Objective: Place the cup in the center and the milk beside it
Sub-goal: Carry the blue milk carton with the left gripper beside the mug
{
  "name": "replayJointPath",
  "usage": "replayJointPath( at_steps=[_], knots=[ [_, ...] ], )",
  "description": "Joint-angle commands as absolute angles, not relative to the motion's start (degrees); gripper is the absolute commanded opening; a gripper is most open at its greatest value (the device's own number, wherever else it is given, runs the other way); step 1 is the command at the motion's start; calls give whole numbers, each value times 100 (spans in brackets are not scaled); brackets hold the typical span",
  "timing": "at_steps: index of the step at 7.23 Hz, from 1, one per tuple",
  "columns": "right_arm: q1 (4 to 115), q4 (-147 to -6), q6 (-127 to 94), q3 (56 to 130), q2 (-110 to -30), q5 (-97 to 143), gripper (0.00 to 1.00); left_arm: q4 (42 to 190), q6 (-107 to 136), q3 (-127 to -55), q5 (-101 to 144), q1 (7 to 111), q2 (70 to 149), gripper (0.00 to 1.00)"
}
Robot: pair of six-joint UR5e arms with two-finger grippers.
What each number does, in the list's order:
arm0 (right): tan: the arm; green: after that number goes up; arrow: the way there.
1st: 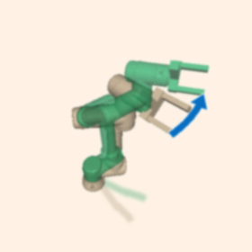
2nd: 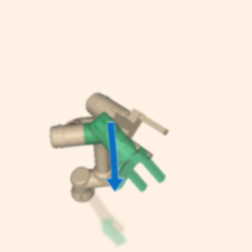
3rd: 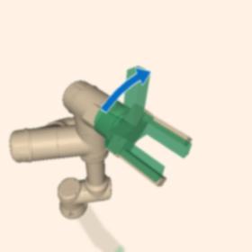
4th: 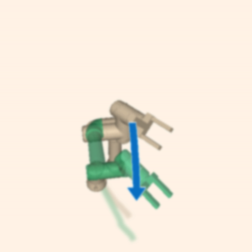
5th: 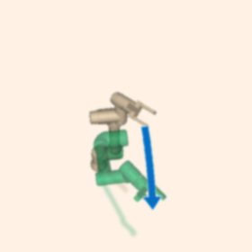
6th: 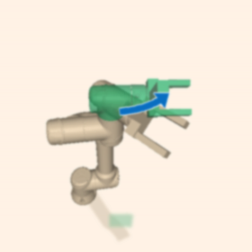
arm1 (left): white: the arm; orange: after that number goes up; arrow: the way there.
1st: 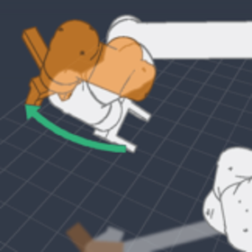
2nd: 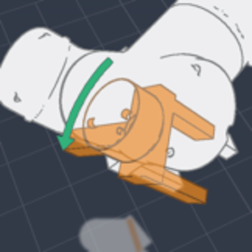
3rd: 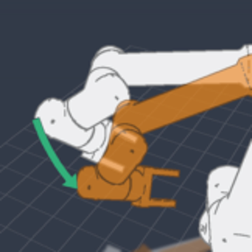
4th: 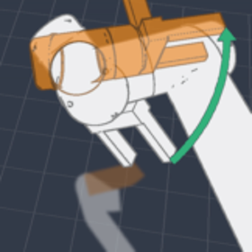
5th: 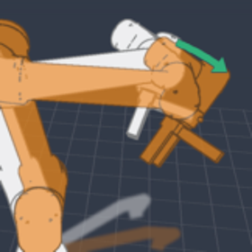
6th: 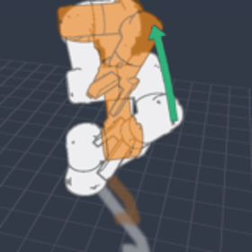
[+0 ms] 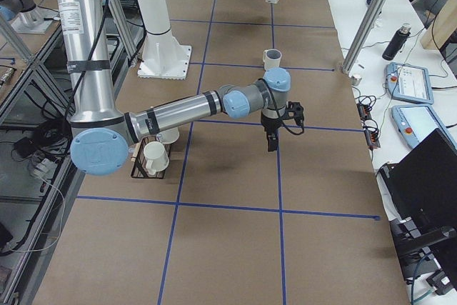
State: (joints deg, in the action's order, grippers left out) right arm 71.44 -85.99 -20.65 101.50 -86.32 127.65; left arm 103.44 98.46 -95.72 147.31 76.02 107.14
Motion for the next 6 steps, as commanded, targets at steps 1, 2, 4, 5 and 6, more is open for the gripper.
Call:
replayJointPath(
  at_steps=[1,2,4,5,6],
  knots=[
    [7679,-8570,-1863,9994,-9068,12805,100,9595,10608,-9344,13857,6666,12201,48],
    [7864,-8569,-1855,9993,-9140,12867,100,9293,10835,-9073,13486,6218,12782,48],
    [7997,-8578,-1602,9993,-9272,13077,100,9325,11564,-8231,13045,5549,13820,49],
    [8042,-8561,-1582,10037,-9342,13304,100,9464,11775,-7826,12791,5363,14164,49],
    [8051,-8543,-1582,10072,-9421,13411,100,10040,12099,-7492,12745,5274,14272,49]
  ],
)
